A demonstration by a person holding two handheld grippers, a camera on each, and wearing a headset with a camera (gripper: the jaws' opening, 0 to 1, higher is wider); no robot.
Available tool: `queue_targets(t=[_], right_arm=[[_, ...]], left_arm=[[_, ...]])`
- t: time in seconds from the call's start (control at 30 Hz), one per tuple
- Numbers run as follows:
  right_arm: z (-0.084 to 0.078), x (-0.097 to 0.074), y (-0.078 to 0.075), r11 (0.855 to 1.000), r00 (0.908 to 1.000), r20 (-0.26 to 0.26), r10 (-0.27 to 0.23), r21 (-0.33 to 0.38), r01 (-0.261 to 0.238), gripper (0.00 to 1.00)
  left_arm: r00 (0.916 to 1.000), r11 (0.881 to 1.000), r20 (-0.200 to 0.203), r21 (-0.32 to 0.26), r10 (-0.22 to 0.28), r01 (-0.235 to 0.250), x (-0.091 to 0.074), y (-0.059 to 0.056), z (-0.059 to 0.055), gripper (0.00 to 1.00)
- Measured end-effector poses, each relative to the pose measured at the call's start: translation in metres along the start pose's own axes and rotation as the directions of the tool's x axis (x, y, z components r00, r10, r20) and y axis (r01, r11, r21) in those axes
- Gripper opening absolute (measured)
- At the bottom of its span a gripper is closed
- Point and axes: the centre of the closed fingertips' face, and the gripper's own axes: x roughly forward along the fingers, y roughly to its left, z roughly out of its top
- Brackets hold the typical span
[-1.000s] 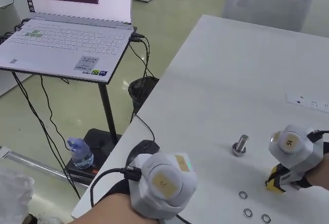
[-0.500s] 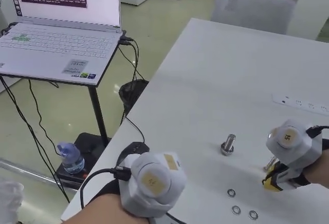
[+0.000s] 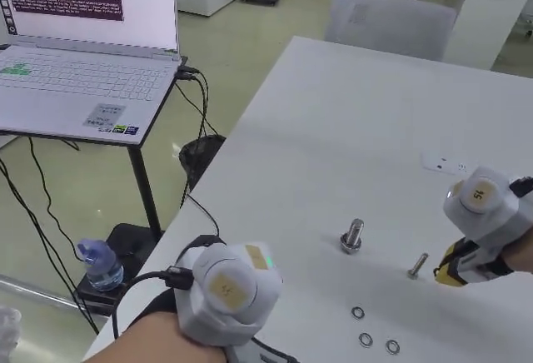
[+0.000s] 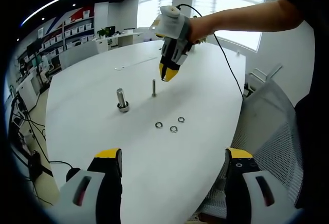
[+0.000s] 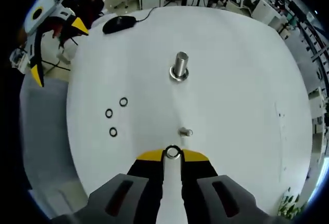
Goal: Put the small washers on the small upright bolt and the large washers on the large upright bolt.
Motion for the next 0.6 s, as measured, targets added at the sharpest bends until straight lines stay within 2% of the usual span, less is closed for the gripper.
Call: queue_targets(t=[0.2,0.6], right_arm=[[0.014,-0.003,-0.007,1.000,0.9998,0.014,-0.011,-0.010,0.012,0.12],[0.020,0.009,-0.011,1.000,1.0000,0.001,-0.005,-0.018,0.005,0.12]], left_arm=[[1.0000,1.000,0.002,-0.003,0.003,-0.003,0.000,0.003,-0.001,0.84],[0.9998,1.000,-0.015,0.026,-0.010,0.011,0.003,0.001,-0.008,0.94]])
